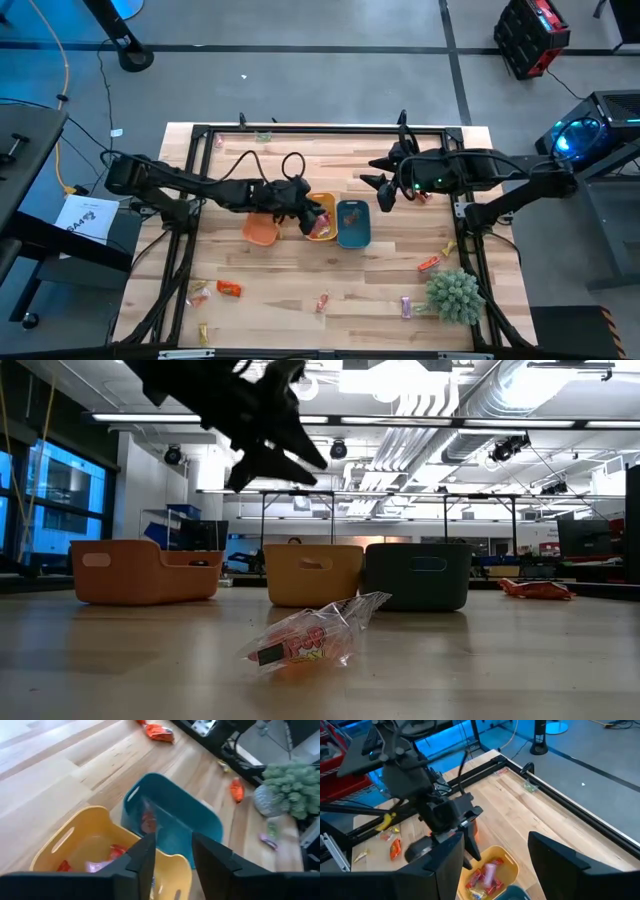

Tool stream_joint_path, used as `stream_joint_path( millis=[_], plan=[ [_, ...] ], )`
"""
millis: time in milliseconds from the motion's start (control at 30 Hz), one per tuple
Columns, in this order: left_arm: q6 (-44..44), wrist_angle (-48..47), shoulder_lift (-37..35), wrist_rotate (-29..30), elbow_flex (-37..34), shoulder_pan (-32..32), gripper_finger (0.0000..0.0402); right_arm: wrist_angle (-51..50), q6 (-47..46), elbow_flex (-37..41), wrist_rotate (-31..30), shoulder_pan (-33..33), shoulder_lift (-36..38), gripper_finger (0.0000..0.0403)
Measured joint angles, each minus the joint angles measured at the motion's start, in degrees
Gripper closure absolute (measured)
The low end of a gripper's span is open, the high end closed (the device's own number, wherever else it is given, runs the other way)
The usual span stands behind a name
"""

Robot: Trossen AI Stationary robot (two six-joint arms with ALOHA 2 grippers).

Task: Sort candy
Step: Put the purple candy into the yellow bin, then put the yellow candy into the yellow bin

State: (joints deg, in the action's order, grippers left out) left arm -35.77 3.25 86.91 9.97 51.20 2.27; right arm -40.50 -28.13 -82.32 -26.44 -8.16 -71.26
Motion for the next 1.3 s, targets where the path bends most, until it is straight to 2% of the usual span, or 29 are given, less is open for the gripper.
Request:
stream_joint_path(
  millis=[67, 133, 233, 267, 333, 433, 533, 633, 733, 800, 867, 1067, 1300],
  plan=[
    [-0.01, -0.94, -1.63, -1.27, 0.0, 0.59, 0.0259, -0.26, 0.04, 0.0, 0.0, 0.0, 0.0, 0.0187],
    [-0.43, -4.02, -3.96, -5.38, 0.01, 1.49, 0.0249, -0.64, 0.08, 0.0, 0.0, 0.0, 0.0, 0.0187],
    [-4.46, -12.98, -8.47, -10.9, 0.07, 5.35, 0.0243, -0.94, 0.1, 0.0, 0.0, 0.0, 0.0, 0.0187],
    [-5.82, -16.43, -9.9, -10.81, 0.07, 7.61, 0.0242, -1.04, 0.1, 0.0, 0.01, 0.0, 0.0, 0.0187],
    [-9.96, -23.56, -12.83, -6.98, 0.07, 13.47, 0.0244, -1.37, 0.1, 0.0, 0.02, 0.0, 0.0, 0.0187],
    [-19.94, -33.97, -15.35, 0.99, 0.07, 23.47, 0.0245, -2.41, 0.1, 0.0, 0.02, 0.0, 0.0, 0.0187],
    [-33.42, -43.19, -15.39, 4.55, 0.04, 32.98, 0.0245, -3.39, 0.1, 0.0, 0.02, -0.01, 0.0, 0.0187],
    [-45.73, -53.34, -13.11, 2.82, 0.07, 40.89, 0.0245, -3.92, 0.1, 0.0, 0.02, -0.01, 0.0, 0.0187],
    [-53.84, -62.51, -9.82, -6.17, 0.04, 45.14, 0.0245, -4.01, 0.1, 0.0, 0.02, -0.02, 0.0, 0.0187],
    [-54.98, -66.8, -7.37, -13.75, 0.04, 46.42, 0.0245, -4.02, 0.1, 0.0, 0.02, -0.02, 0.0, 0.0187],
    [-53.88, -68.57, -5.24, -18.69, 0.02, 47.01, 0.0245, -4.05, 0.12, 0.0, 0.02, -0.01, 0.0, 0.0187],
    [-46.2, -66.45, 0.59, -22.33, -0.33, 46.99, 0.0245, -4.08, 0.07, 0.0, 0.01, -0.01, 0.0, 0.0187],
    [-39.41, -61.64, 4.3, -28.55, -6.11, 46.46, 0.0245, -4.08, 0.06, 0.0, 0.02, -0.02, 0.0, 0.0187]
  ],
)
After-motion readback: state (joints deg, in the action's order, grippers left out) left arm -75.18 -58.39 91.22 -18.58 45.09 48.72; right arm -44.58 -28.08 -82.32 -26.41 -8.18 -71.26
